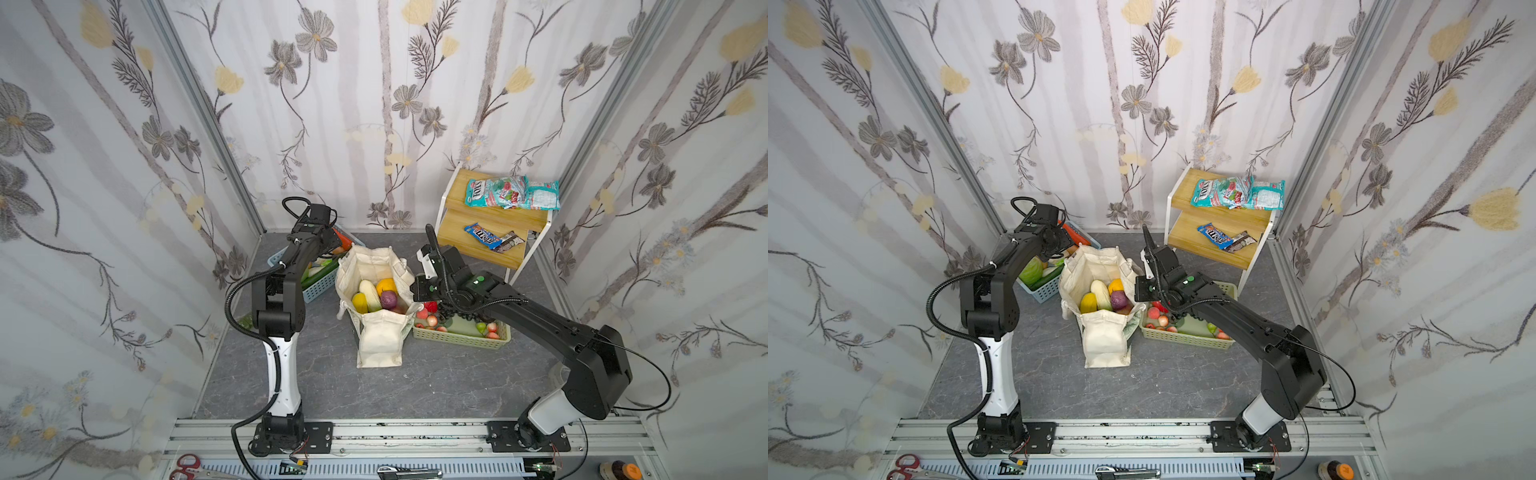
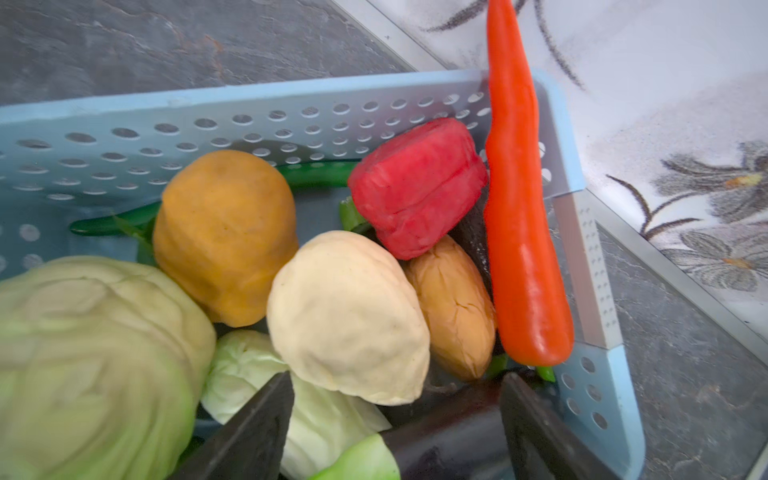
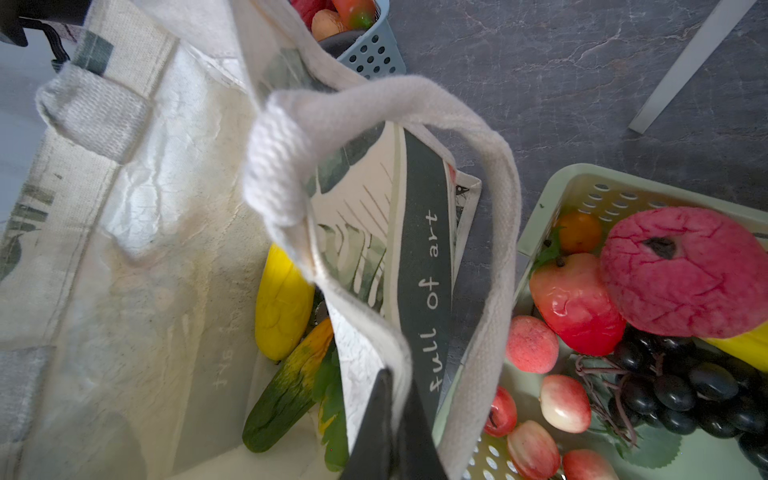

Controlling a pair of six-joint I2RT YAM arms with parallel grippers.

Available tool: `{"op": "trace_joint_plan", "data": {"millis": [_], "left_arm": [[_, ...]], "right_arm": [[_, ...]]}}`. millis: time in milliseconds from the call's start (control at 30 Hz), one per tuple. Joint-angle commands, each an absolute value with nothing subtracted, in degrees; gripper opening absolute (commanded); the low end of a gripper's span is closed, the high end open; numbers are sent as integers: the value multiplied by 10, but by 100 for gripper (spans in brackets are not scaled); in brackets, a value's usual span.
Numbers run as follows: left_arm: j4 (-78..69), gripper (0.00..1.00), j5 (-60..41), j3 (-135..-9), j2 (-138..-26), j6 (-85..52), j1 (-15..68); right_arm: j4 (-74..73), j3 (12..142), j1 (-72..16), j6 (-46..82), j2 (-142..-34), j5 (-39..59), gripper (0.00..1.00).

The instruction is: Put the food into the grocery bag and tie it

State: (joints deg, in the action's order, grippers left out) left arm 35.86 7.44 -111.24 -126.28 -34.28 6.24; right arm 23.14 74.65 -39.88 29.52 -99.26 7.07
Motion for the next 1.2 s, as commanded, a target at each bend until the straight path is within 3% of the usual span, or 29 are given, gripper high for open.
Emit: {"op": "trace_joint_plan", "data": {"millis": [0, 367, 733, 1167], "left_arm": [[384, 86, 111, -1122, -1275, -330, 60], [383, 91, 105, -1140, -1321, -331, 58], [360, 72, 107, -1110, -1295, -329, 54], [349, 70, 76, -1084, -1203, -314, 53]], "right_arm": [[231, 748, -399, 294, -994, 73, 1], [233, 756, -399, 290, -999, 77, 1], [233, 744, -399, 291, -992, 71, 1], [222, 737, -400, 295, -986, 75, 1]]}}
